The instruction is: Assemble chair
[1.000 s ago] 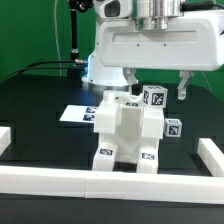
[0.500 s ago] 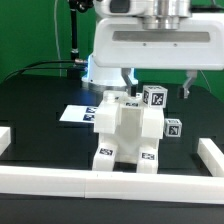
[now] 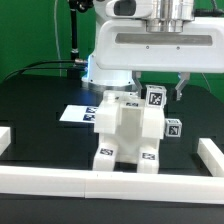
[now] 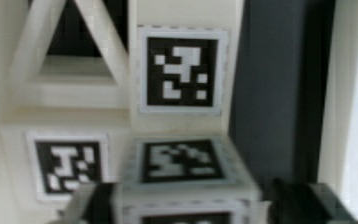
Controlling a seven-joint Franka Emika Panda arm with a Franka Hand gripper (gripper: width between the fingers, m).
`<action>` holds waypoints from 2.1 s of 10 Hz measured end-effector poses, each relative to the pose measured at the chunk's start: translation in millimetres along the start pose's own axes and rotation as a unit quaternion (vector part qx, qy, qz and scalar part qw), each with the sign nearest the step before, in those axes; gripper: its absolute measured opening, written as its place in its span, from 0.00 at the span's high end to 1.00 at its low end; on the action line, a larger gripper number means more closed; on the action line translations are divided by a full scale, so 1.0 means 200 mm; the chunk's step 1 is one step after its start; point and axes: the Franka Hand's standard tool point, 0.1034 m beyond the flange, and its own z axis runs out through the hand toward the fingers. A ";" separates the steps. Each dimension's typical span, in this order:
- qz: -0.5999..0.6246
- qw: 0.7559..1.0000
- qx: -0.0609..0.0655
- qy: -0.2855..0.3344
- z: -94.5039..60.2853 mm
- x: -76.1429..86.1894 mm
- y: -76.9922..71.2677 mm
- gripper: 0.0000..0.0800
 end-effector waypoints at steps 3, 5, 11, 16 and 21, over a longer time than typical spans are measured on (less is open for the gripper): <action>0.083 0.997 0.001 0.000 0.00 0.00 0.00 0.65; 0.177 0.984 0.003 0.000 0.00 0.00 -0.01 0.65; 0.411 0.911 0.018 -0.009 0.00 0.01 0.00 0.65; 0.575 0.817 0.027 -0.017 0.00 0.04 0.05 0.65; 0.521 0.853 0.024 -0.032 0.00 0.03 0.03 0.28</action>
Offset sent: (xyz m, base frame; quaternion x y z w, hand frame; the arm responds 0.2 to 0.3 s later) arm 0.0044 -0.0043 0.0053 -0.0218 0.0083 0.2133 0.9767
